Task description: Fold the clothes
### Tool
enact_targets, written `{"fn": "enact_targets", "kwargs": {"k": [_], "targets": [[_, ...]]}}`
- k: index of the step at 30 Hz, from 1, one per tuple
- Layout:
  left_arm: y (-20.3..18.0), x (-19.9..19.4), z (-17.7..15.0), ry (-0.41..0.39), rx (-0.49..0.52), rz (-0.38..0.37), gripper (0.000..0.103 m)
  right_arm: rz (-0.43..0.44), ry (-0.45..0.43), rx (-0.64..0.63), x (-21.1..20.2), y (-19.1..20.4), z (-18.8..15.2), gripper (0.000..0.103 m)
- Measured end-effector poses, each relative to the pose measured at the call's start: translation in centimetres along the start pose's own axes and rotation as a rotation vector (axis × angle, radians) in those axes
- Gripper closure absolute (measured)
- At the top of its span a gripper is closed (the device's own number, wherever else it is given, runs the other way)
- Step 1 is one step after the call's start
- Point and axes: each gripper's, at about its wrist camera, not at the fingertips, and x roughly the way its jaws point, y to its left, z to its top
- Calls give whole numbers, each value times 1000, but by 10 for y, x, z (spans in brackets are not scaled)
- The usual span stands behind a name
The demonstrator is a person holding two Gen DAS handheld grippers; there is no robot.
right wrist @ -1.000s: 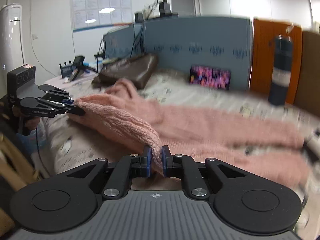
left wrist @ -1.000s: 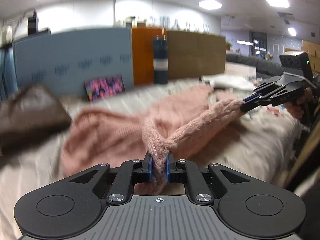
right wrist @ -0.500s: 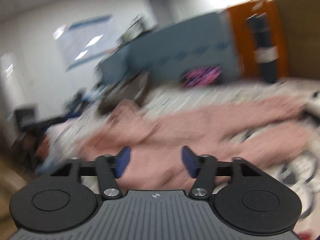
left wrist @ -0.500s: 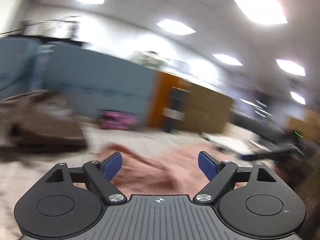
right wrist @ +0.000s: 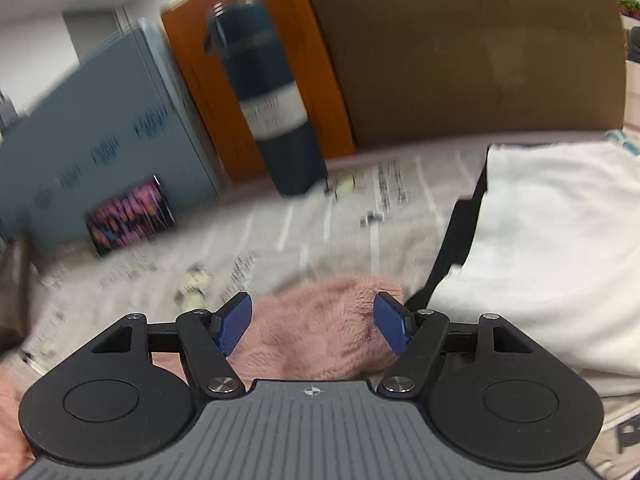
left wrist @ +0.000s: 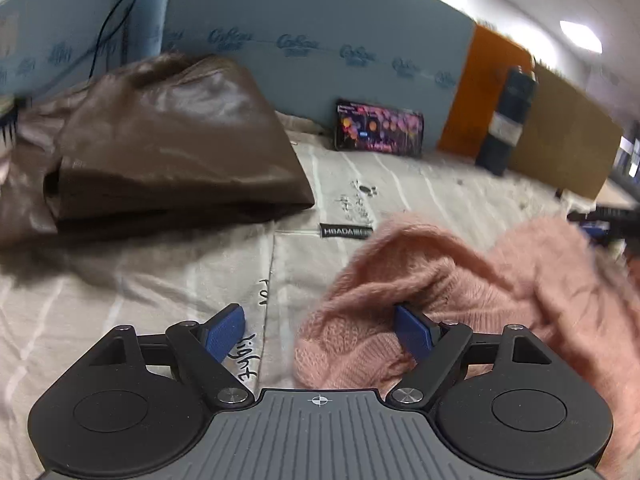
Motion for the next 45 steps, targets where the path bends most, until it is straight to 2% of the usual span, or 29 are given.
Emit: {"fn": "enact_targets", "kwargs": {"k": [1, 2, 3, 5, 6, 9, 13, 17, 19, 22, 23, 24, 25, 26, 27, 33, 35, 36, 37, 38, 39, 40, 42, 45], "targets": [[-5, 1, -2, 0, 25, 14, 49, -10, -2, -30, 2, 4, -4, 44], [-8, -1, -4, 6, 24, -14, 82, -23, -9, -63, 2, 8, -7, 48], [-10, -4, -5, 13, 22, -41, 85, -32, -11, -92, 1, 12, -9, 58], [-27, -10, -12, -19, 111, -12, 93, -23, -12, -139, -3, 17, -11, 77], [-35, -13, -14, -38, 151, 14, 94, -14, -15, -164, -5, 19, -12, 87], [-50, -22, -13, -125, 228, 94, 97, -1, -64, -238, -15, 28, -9, 94], [-61, -32, 8, -211, 352, 184, 97, -9, -226, -240, -36, 34, 11, 100], [-58, -36, 28, -282, 394, 266, 97, -78, -397, -198, -61, 28, 22, 100], [-54, -34, 34, -271, 380, 270, 97, -59, -370, -154, -59, 19, 25, 100], [-51, -25, 30, -225, 376, 253, 97, 23, -213, -119, -44, 8, 24, 98], [-50, -21, 26, -207, 375, 252, 97, 32, -158, -112, -35, 7, 21, 96], [-50, -17, 23, -190, 374, 251, 97, 26, -123, -103, -28, 5, 18, 76], [-49, -15, 20, -178, 365, 250, 97, 4, -101, -97, -22, 6, 14, 37], [-47, -13, 17, -167, 355, 249, 97, -21, -87, -99, -16, 7, 10, 22], [-46, -12, 16, -165, 349, 248, 97, -32, -77, -107, -12, 8, 7, 20], [-41, -11, 8, -154, 314, 242, 97, -44, -10, -193, 10, 18, -6, 21], [-40, -10, 6, -151, 308, 239, 97, -52, -6, -222, 12, 20, -9, 26], [-40, -9, 5, -149, 308, 236, 97, -53, -4, -240, 11, 21, -11, 41], [-40, -9, 4, -151, 304, 234, 97, -54, 0, -257, 11, 24, -12, 50], [-40, -9, 3, -152, 299, 232, 97, -57, 1, -272, 10, 26, -13, 55], [-41, -9, 2, -159, 284, 226, 97, -57, -1, -279, 8, 28, -14, 74], [-41, -10, 0, -165, 268, 220, 97, -54, -9, -277, 5, 29, -13, 88], [-47, -14, -5, -197, 258, 216, 97, -46, -35, -275, -2, 32, -12, 94], [-53, -26, 1, -293, 263, 265, 98, -67, -164, -306, -19, 42, -4, 95]]}}
